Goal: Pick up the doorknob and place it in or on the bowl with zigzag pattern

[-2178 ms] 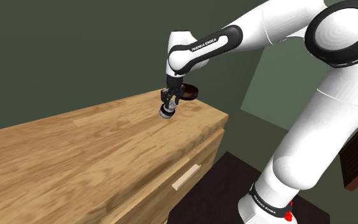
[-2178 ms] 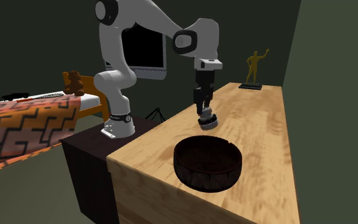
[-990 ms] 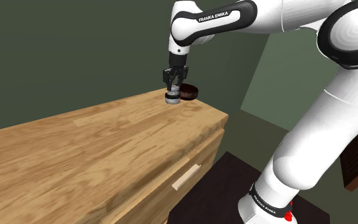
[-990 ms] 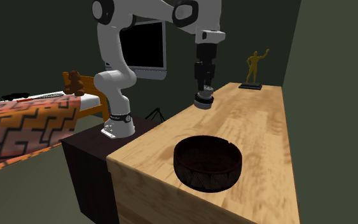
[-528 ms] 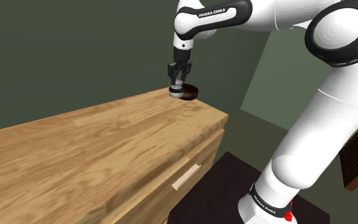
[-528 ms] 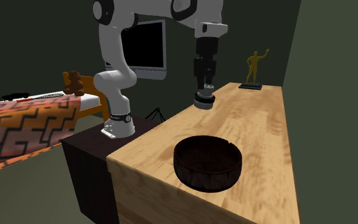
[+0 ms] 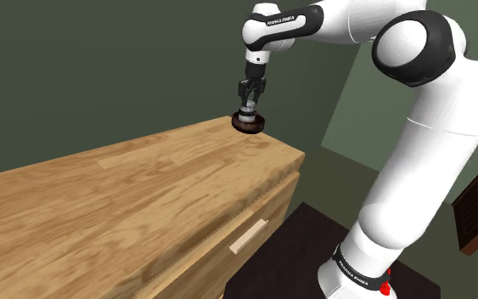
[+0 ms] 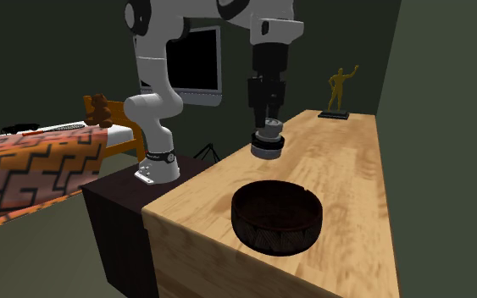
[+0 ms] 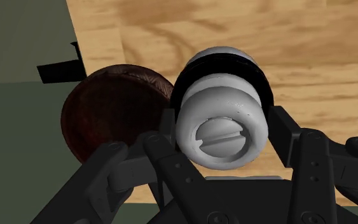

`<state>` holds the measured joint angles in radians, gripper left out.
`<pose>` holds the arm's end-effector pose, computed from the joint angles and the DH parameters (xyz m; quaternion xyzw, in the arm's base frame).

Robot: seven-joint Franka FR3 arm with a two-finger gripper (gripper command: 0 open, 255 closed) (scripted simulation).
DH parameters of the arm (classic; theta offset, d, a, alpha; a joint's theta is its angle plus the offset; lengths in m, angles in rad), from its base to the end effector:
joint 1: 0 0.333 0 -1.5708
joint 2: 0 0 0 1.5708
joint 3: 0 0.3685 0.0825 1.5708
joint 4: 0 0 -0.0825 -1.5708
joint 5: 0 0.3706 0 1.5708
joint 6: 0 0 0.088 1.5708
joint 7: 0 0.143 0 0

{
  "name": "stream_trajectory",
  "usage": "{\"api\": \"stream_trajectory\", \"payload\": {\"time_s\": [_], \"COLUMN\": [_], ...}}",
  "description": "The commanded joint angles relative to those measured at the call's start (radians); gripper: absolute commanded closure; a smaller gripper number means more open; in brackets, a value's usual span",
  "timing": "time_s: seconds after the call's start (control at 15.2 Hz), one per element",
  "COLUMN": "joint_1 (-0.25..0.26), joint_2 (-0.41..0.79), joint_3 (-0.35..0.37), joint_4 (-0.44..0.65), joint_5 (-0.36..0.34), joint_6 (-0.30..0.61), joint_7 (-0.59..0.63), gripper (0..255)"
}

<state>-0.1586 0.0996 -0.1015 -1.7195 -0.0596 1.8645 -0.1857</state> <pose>0.5716 -0.1565 0.5421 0.9988 -0.0288 0.0149 0.0380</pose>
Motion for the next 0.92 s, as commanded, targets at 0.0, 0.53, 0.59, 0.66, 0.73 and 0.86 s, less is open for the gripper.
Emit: {"api": "stream_trajectory", "payload": {"time_s": [0.0, 0.53, 0.59, 0.66, 0.73, 0.86], "joint_1": [-0.023, -0.137, -0.137, -0.136, -0.136, -0.135], "joint_2": [0.051, 0.292, 0.29, 0.289, 0.288, 0.288], "joint_3": [-0.017, -0.067, -0.066, -0.066, -0.066, -0.065], "joint_4": [0.061, 0.399, 0.383, 0.368, 0.353, 0.325], "joint_5": [0.01, 0.066, 0.066, 0.066, 0.065, 0.065], "joint_6": [-0.007, -0.098, -0.084, -0.07, -0.056, -0.029], "joint_7": [-0.044, -0.209, -0.208, -0.207, -0.207, -0.206], "gripper": [255, 255, 255, 255, 255, 255]}}
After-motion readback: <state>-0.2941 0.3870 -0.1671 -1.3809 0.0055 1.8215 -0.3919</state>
